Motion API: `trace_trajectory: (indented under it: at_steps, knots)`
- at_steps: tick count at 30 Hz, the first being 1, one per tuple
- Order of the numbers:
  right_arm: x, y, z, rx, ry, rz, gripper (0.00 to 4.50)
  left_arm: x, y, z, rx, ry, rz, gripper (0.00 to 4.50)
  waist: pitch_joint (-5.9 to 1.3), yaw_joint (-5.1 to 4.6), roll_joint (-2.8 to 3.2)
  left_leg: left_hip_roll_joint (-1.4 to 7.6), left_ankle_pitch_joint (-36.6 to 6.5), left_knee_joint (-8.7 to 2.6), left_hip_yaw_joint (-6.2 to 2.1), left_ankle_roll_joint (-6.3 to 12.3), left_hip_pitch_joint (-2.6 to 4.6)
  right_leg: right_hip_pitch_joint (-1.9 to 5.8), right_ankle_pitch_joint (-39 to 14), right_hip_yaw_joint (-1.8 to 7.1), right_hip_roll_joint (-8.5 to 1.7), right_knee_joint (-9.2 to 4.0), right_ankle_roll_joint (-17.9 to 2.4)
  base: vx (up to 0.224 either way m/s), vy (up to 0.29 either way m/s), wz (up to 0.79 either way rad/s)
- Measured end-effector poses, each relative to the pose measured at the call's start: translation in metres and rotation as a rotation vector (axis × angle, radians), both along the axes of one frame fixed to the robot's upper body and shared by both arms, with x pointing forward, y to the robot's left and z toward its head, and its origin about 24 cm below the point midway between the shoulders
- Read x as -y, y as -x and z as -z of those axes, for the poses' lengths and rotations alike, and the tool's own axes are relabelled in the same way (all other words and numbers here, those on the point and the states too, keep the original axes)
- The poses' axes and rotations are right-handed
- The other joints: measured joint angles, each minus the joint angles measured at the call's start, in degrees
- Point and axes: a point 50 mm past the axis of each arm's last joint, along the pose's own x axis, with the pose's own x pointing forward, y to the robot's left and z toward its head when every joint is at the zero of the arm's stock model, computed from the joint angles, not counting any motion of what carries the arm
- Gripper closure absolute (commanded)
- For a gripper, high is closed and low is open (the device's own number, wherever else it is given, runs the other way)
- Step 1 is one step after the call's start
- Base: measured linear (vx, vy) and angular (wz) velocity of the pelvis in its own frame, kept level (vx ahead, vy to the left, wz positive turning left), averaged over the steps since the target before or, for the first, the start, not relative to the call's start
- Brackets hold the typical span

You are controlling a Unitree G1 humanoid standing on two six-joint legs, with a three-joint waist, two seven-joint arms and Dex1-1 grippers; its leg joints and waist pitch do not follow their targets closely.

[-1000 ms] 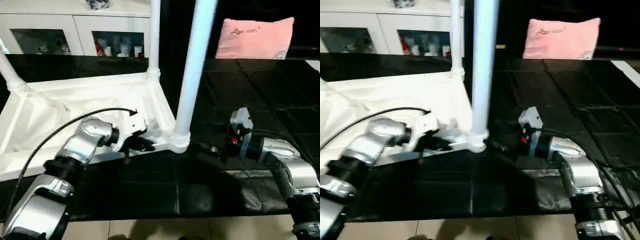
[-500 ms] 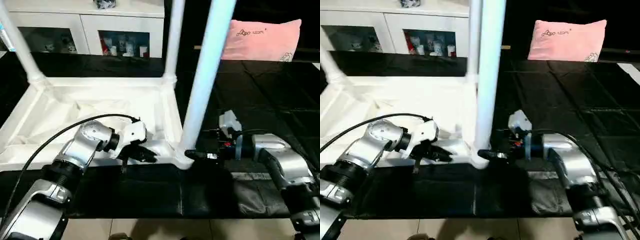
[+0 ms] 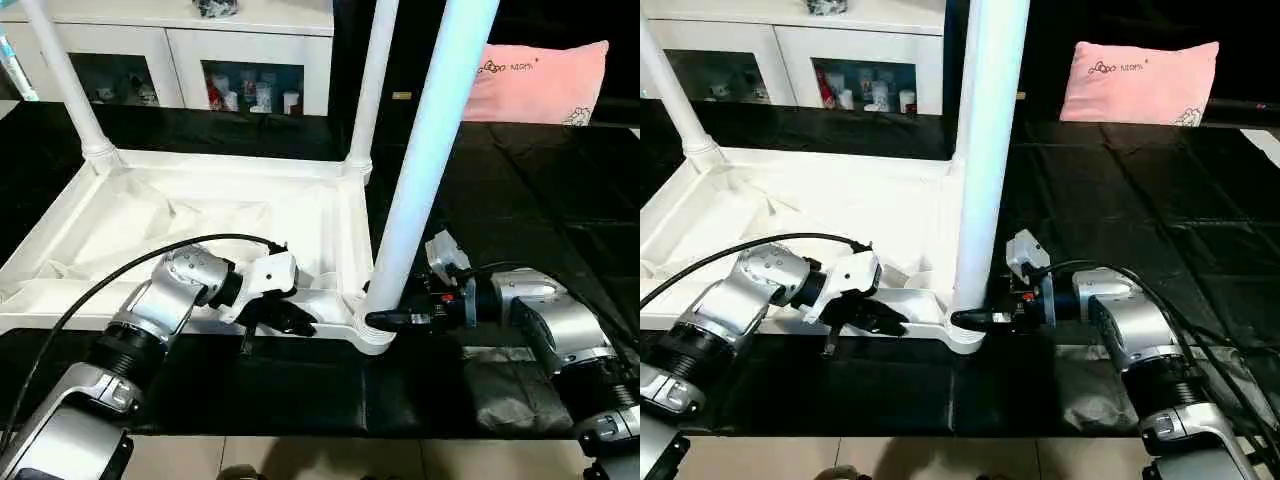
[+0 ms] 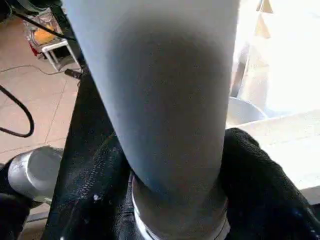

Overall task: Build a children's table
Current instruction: Rotate leg to tighten

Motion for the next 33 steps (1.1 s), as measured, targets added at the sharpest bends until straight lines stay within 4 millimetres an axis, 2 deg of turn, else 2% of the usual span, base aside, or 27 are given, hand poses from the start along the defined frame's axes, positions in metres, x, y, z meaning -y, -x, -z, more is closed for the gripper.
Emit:
trace_trajectory:
  at_steps: [8,13,16,18,21,24,27,28,31,33]
  knots:
    - [0.001,0.0,-0.001,0.007,0.008,0.006,2.41,0.002,-0.001,0.001,-0.01,0.003,-0.025,4.5,-0.05,0.13,0.02,-0.01,0.0,0.02,0.0,-0.01,0.03,0.07,0.0,0.0,0.0,0.0,0.0,0.0,0.0,0.0]
    - [0.001,-0.001,0.004,0.0,-0.008,0.181,2.41,0.012,-0.007,0.004,-0.038,0.034,-0.162,4.5,-0.07,-0.18,0.05,-0.01,0.0,0.02,0.0,-0.16,0.11,0.33,0.0,0.01,0.0,0.0,0.0,0.0,0.0,0.0]
    - [-0.007,-0.01,0.007,0.015,-0.016,0.395,2.44,0.017,-0.015,0.005,-0.043,0.04,-0.312,4.5,-0.07,-1.58,0.05,0.0,0.0,0.04,0.0,-0.29,0.13,0.33,0.0,0.0,0.0,-0.01,0.0,0.0,0.0,0.0]
    - [-0.014,-0.02,0.009,0.022,-0.03,0.588,2.45,0.027,-0.022,0.005,-0.048,0.056,-0.434,4.5,-0.06,-3.06,0.03,0.0,0.1,0.05,-0.01,-0.32,0.11,0.32,0.1,-0.03,0.0,-0.03,0.0,0.0,0.0,0.0]
    - [-0.023,-0.032,0.009,0.024,-0.029,0.764,2.47,0.041,-0.027,0.006,-0.057,0.072,-0.543,4.5,-0.06,-4.51,0.03,0.02,0.0,-0.01,-0.02,-0.33,0.06,0.26,0.1,-0.08,0.02,-0.05,0.0,0.0,0.0,0.0]
    - [-0.039,-0.049,0.007,0.025,-0.008,0.948,2.47,0.053,-0.034,0.007,-0.037,0.092,-0.677,4.5,-0.07,-4.86,0.05,0.07,0.1,-0.12,-0.07,-0.32,0.01,0.16,0.1,-0.14,0.09,-0.02,0.0,0.0,0.0,0.0]
    - [-0.048,-0.057,0.004,0.037,0.025,1.031,2.47,0.06,-0.038,0.006,-0.013,0.09,-0.728,4.5,-0.07,-4.55,0.06,0.07,0.1,-0.25,-0.09,-0.21,-0.05,0.13,0.0,-0.19,0.09,-0.08,0.0,0.0,0.0,0.0]
    - [-0.049,-0.058,0.003,0.038,0.025,1.045,1.94,0.061,-0.038,0.006,-0.007,0.09,-0.733,4.5,-0.07,-4.46,0.05,0.06,0.1,-0.26,-0.09,-0.2,-0.05,0.13,0.0,-0.19,0.08,-0.09,-0.1,0.0,0.0,0.0]
    - [-0.056,-0.059,0.004,0.025,0.0,1.062,1.75,0.06,-0.039,0.005,0.013,0.08,-0.75,4.5,-0.07,-4.5,0.05,0.04,0.1,-0.25,-0.04,-0.1,-0.05,0.13,0.1,-0.13,0.05,-0.12,-0.2,0.0,0.0,0.0]
    - [-0.059,-0.058,0.004,0.022,-0.016,1.058,1.45,0.056,-0.041,0.003,0.033,0.068,-0.757,4.5,-0.06,-4.68,0.06,0.04,0.1,-0.25,-0.03,-0.11,-0.07,0.11,0.1,-0.13,0.05,-0.11,-0.2,0.0,0.0,0.0]
